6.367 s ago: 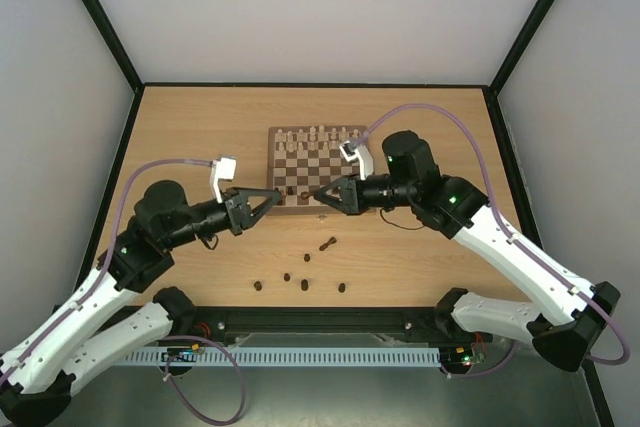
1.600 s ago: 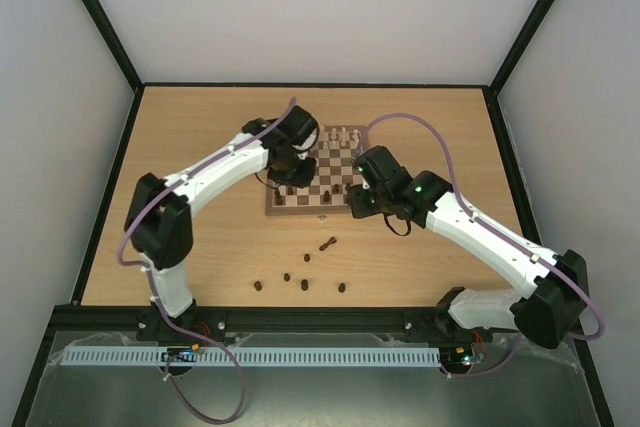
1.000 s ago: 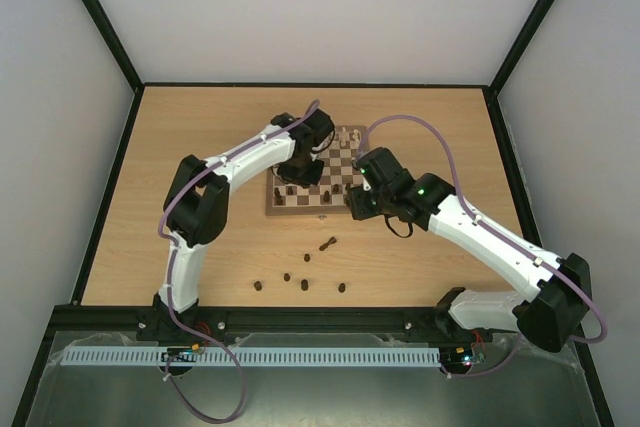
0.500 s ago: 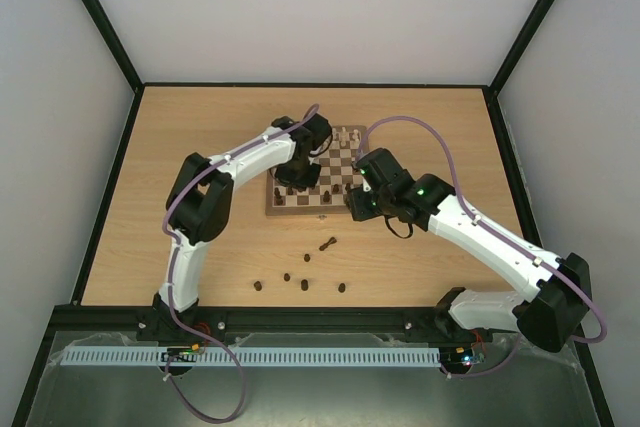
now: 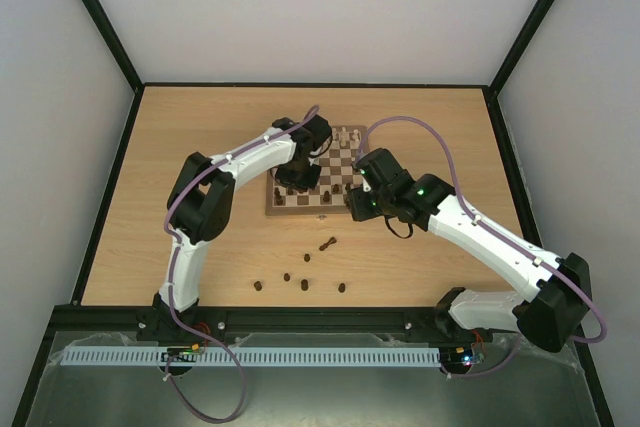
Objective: Set up the chess pieces on the board
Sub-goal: Place the chess piece on the chessboard.
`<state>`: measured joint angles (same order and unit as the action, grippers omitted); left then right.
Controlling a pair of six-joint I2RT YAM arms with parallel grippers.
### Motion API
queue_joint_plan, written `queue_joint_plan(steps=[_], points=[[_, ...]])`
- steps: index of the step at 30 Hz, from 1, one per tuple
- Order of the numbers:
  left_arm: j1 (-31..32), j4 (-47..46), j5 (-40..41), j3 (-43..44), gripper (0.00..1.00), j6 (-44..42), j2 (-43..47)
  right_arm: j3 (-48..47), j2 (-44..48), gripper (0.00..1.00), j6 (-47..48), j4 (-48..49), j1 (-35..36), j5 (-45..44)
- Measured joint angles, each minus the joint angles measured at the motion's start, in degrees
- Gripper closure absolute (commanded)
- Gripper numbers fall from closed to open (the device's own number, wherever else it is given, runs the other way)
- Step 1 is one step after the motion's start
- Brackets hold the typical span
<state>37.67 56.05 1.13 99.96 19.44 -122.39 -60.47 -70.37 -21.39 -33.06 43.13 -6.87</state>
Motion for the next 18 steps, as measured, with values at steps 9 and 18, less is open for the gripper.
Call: queue_joint_plan(steps=[9, 18], points=[[0.44, 0.02, -0.26, 0.0, 0.73, -0.15, -0.02, 0.0, -0.02, 0.48, 0.09, 0.0, 0.0, 0.07], [0.79, 0.17, -0.48, 1.51, 0.6, 0.09, -0.02, 0.0, -0.09, 0.48, 0.2, 0.0, 0.0, 0.24]])
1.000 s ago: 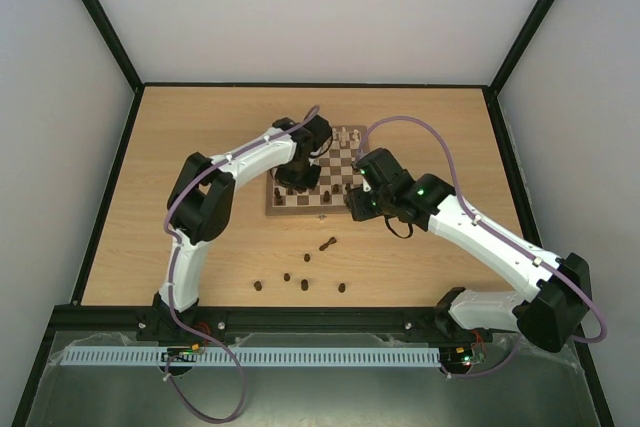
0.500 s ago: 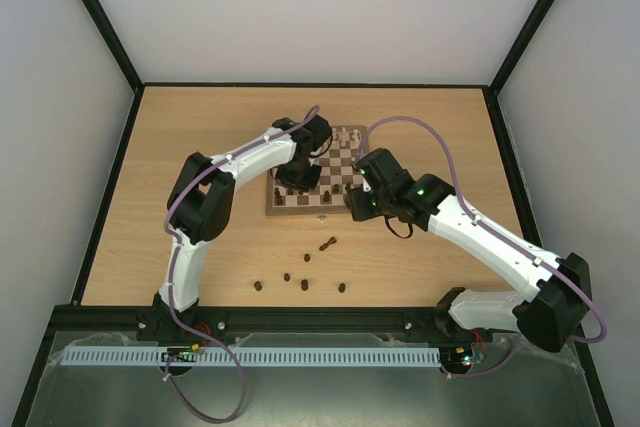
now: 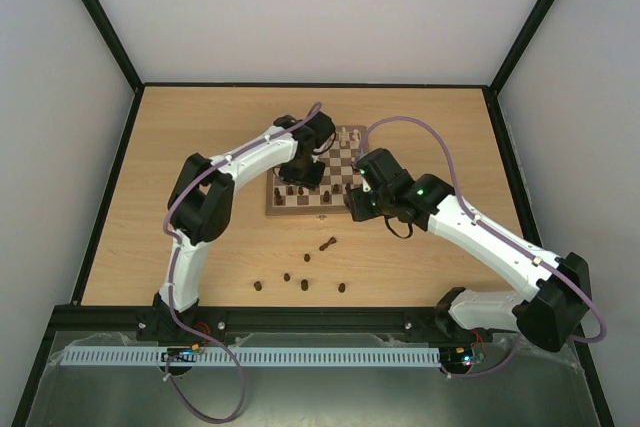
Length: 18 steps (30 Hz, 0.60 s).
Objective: Set up the chess pieces on the board
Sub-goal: Place the chess piece on the chessboard, then pick up the chess piece at the center of the board.
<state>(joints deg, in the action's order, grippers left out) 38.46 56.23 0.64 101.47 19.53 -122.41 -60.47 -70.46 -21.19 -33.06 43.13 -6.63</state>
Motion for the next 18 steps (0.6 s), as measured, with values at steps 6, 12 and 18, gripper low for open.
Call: queue_joint_plan(steps=[6, 12, 18], points=[[-0.09, 0.09, 0.04, 2.4, 0.55, 0.15, 2.01, 0.0, -0.63, 0.49, -0.02, 0.0, 0.0, 0.2], [-0.26, -1.27, 0.17, 1.81, 0.52, 0.83, 10.62, 0.07, -1.75, 0.49, -0.28, 0.02, 0.0, 1.09], [0.09, -9.9, -0.96, -12.48, 0.44, 3.56, 33.2, 2.03, -2.14, 0.49, -2.1, 0.02, 0.79, 2.14]])
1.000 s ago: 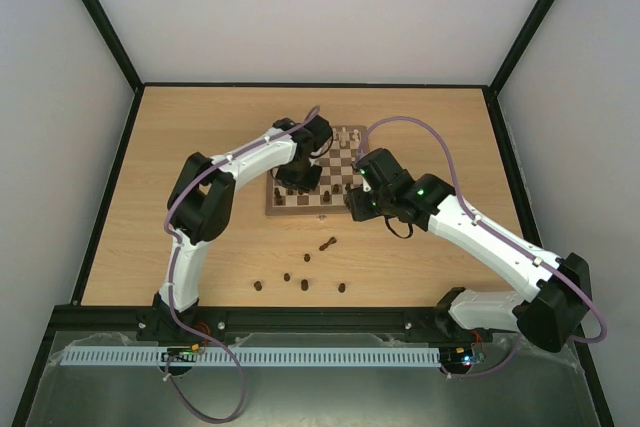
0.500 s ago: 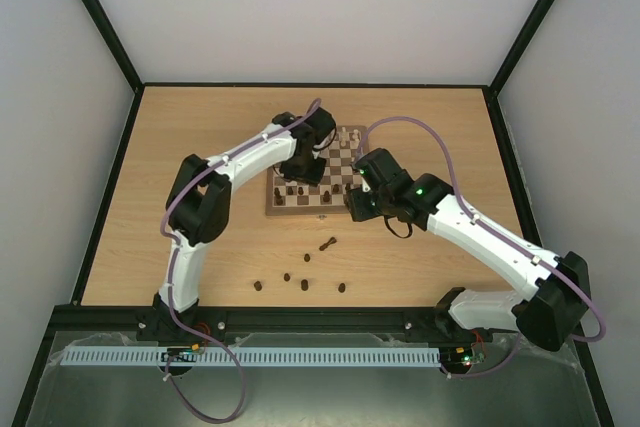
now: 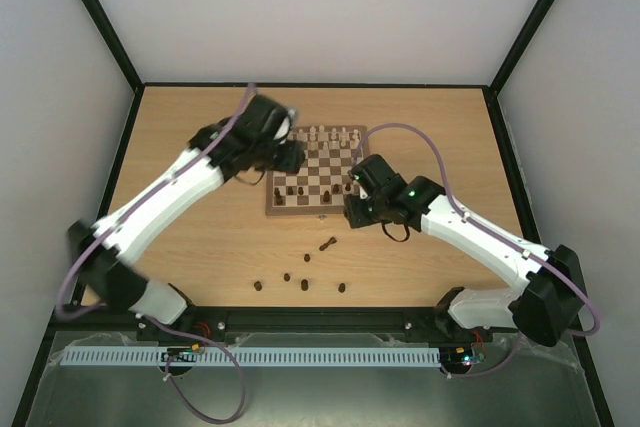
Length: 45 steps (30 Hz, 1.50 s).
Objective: Set up the chess pieces on the board
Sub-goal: Pick up the chess piece at the center of the board.
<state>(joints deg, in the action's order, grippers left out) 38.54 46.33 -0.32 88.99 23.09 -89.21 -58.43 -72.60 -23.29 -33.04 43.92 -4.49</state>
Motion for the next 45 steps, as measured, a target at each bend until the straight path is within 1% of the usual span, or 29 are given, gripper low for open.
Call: queue_joint_plan(steps=[3, 5, 6, 8, 9, 10, 14, 17, 21, 26, 33, 37, 41, 43, 45], points=[[0.24, -3.67, -1.53, -11.32, 0.39, 2.32, 12.63, 1.95, 0.09, 0.49, -1.77, 0.07, 2.32, 0.37], [0.44, -5.11, -2.73, -17.31, 0.33, 3.76, 18.51, 3.43, 0.2, 0.49, -3.45, 0.07, 5.25, 0.33], [0.46, -5.79, -3.3, -19.93, 0.27, 4.46, 20.72, 4.31, 0.22, 0.49, -4.68, 0.04, 7.37, 0.15], [0.57, -6.82, -4.39, -24.61, 0.13, 5.64, 24.61, 5.68, 0.22, 0.49, -7.21, -0.04, 11.69, -0.02], [0.61, -6.99, -4.72, -26.38, 0.02, 5.97, 26.18, 6.4, 0.22, 0.49, -9.14, -0.09, 14.34, -0.37], [0.68, -7.19, -5.14, -28.17, 0.01, 6.58, 27.87, 6.95, 0.15, 0.48, -10.73, -0.22, 16.55, -0.66], [0.7, -7.67, -5.49, -31.39, 0.01, 7.37, 31.93, 7.56, -1.22, 0.42, -17.38, -1.2, 24.92, -2.67], [0.7, -7.91, -5.42, -32.37, 0.0, 7.37, 33.57, 7.43, -4.31, 0.43, -21.9, -1.9, 30.16, -4.13], [0.7, -7.98, -5.38, -33.16, 0.0, 7.32, 34.38, 6.51, -9.81, 0.46, -26.21, -3.43, 33.81, -5.73], [0.7, -8.07, -5.29, -34.36, 0.0, 7.08, 35.45, 6.29, -12.04, 0.55, -29.99, -4.87, 34.53, -7.58], [0.7, -8.28, -5.22, -35.19, 0.01, 6.88, 35.95, 6.29, -12.04, 0.64, -31.43, -5.03, 34.53, -8.24], [0.7, -8.33, -5.25, -35.41, 0.01, 6.78, 35.74, 6.29, -12.26, 0.67, -31.39, -4.92, 34.53, -8.22], [0.7, -8.33, -5.27, -35.41, 0.01, 6.69, 35.17, 6.58, -12.37, 0.69, -31.39, -4.44, 34.36, -8.22], [0.7, -8.35, -5.27, -35.41, 0.0, 6.69, 34.93, 7.23, -12.35, 0.71, -31.39, -4.09, 33.97, -8.2], [0.7, -8.37, -5.29, -35.41, 0.0, 6.69, 34.73, 7.98, -12.24, 0.72, -31.39, -4.0, 33.66, -8.11]])
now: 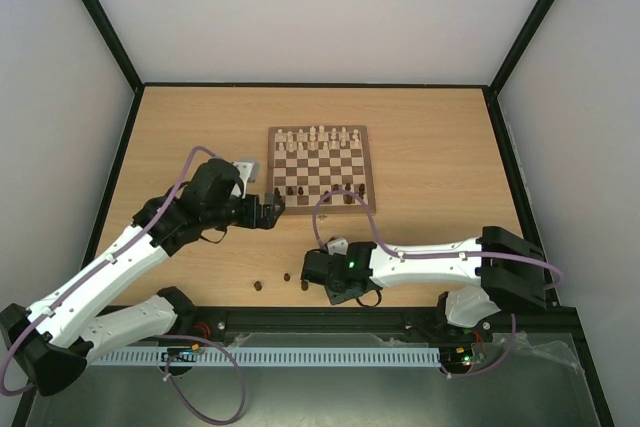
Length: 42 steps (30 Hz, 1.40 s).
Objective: Set up the chess pieces on the board
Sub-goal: Pick up the chess piece at the center of the board, then place the chess piece on the chessboard.
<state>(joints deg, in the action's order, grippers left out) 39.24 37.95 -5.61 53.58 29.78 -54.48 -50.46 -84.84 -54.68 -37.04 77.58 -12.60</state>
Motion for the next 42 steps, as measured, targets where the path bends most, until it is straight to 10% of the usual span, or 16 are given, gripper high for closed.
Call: queue_joint_plan(steps=[20, 42], points=[[0.0, -0.7, -0.81, 0.0, 0.01, 0.02, -2.08, 0.85, 1.42, 0.92, 3.74, 1.86, -2.71, 0.48], [-2.32, -0.35, 1.22, 0.5, 0.01, -1.09, 1.36, -39.34, -13.99, 0.92, 26.86, -10.27, -23.61, -3.72]])
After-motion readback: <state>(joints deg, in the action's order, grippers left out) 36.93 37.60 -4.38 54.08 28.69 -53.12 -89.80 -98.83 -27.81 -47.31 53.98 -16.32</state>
